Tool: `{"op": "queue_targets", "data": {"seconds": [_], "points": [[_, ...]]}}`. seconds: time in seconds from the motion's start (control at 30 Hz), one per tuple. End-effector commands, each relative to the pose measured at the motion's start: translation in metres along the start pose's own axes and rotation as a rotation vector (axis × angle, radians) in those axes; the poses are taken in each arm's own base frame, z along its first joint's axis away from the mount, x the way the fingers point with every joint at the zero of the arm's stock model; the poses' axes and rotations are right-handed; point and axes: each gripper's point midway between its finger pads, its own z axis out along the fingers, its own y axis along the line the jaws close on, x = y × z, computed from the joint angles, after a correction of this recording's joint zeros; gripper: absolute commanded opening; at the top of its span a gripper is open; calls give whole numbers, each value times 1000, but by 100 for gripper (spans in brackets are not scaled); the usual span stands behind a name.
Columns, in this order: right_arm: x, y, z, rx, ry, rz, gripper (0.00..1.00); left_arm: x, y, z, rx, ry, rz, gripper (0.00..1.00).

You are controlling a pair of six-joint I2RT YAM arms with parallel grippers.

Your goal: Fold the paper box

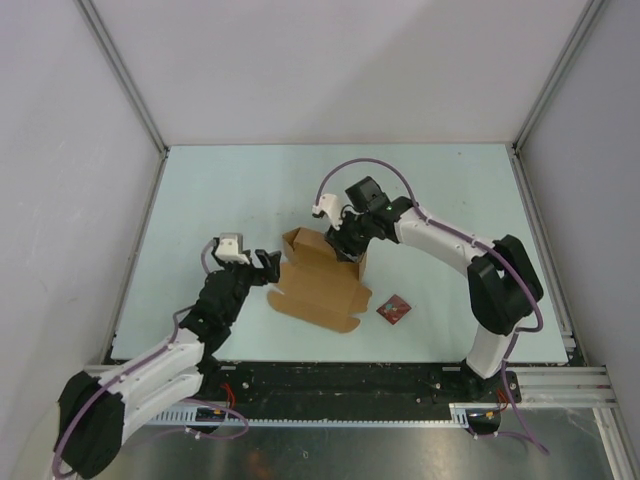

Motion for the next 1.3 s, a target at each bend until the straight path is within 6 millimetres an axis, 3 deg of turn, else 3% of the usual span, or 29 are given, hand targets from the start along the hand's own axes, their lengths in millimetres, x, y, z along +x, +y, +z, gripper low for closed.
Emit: {"op": "queue_targets", "data": {"seconds": [0.0, 0.07, 0.1, 0.3, 0.57, 0.77, 0.9, 1.07, 1.27], "points": [[-10, -14, -21, 109, -55, 23, 50, -37, -29, 23, 118, -91, 66, 89], [-5, -16, -23, 126, -54, 39, 50, -41, -38, 32, 150, -94, 96, 91], [-4, -15, -23, 127, -54, 42, 50, -30, -38, 39, 155, -65, 111, 91], [1, -17, -23, 125, -57, 60, 50, -24, -47, 52, 238, -97, 205, 93], [13, -24, -28, 136, -33, 71, 51, -15, -19, 62, 222, -81, 162, 97], [16, -27, -32, 141, -38, 83, 51, -14, -33, 83, 306, -44, 170, 93], [14, -29, -37, 150, -49, 83, 51, 1, -26, 103, 267, 62, 154, 89], [14, -28, -35, 134, -54, 84, 51, 3, -34, 118, 301, 92, 144, 80], [15, -25, -34, 122, -49, 84, 51, 7, -20, 141, 180, 131, 68, 80]]}}
